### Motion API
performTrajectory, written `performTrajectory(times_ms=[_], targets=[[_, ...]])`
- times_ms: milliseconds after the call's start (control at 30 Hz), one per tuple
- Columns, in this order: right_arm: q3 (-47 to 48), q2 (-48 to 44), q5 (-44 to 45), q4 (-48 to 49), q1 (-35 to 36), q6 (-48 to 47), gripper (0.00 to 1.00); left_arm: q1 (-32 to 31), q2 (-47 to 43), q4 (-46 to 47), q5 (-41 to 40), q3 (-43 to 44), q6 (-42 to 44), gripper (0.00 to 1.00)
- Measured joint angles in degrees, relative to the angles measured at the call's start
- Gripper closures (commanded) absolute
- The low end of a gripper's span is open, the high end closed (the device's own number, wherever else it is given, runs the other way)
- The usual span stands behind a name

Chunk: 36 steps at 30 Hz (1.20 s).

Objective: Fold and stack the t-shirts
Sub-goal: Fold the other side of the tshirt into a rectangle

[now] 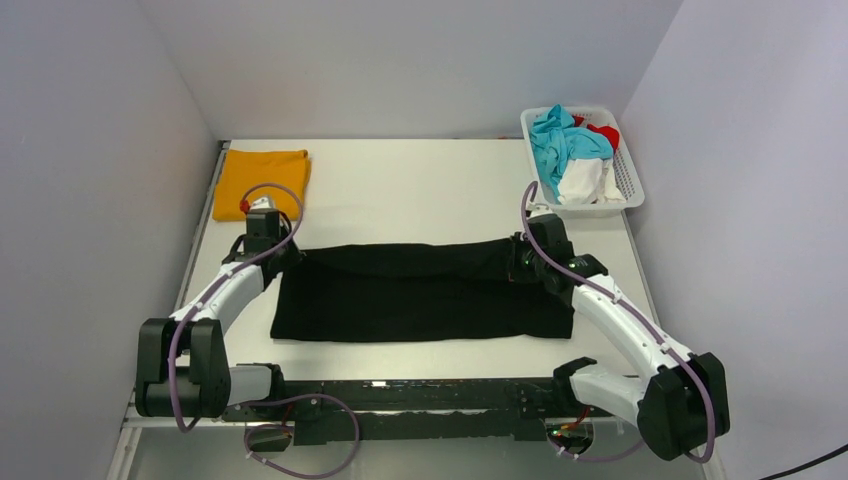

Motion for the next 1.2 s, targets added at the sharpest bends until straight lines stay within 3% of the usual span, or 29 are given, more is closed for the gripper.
performTrajectory(times_ms=[133,233,267,333,367,400,600,733,833,1000,1100,1200], targets=[[-0.98,-0.59,-2.14,-0.94,0.17,1.57,0.87,0.0,0.02,-0.7,-0.85,0.11,-0.35,0.96],[-2.71,-0.76,-3.3,-2.27,0.44,3.72,0.68,0.0,0.04,-1.73,-1.97,0.09,-1.25,0.8],[-3.08,-0.81,-3.76,-3.13,0.44,4.39,0.55,0.0,0.04,-2.23,-2.51,0.09,-1.51,0.63],[-3.41,-1.14,-5.14,-6.25,0.52,6.14,0.27,0.0,0.04,-3.58,-4.11,0.11,-1.84,0.05],[-3.41,-1.68,-6.25,-8.11,0.52,6.73,0.12,0.0,-0.02,-4.76,-5.49,0.17,-2.95,0.01],[-3.39,-2.49,-7.23,-9.86,0.55,7.5,0.01,0.0,-0.22,-6.19,-6.6,0.31,-3.1,0.01],[-1.55,-9.75,-10.84,-20.44,0.76,7.82,0.0,0.0,-6.4,-14.29,-10.29,4.7,-6.16,0.01],[1.16,-9.81,-8.22,-18.64,0.76,8.0,0.0,-0.22,-8.74,-10.58,-5.07,7.74,-6.1,0.01],[2.08,-5.16,-6.84,-11.72,0.55,8.13,0.0,-1.57,-5.35,-5.35,2.95,7.85,-5.64,0.01],[6.97,12.68,-6.32,-0.09,-0.11,7.78,0.0,-3.85,7.56,-0.98,13.88,8.13,-4.5,0.01],[8.09,20.37,-8.02,4.94,-0.48,7.17,0.0,-3.98,11.72,-0.66,15.41,7.3,-4.2,0.01],[6.75,22.16,-10.43,7.56,-0.59,6.58,0.0,-3.93,12.81,0.02,15.72,5.77,-4.02,0.01]])
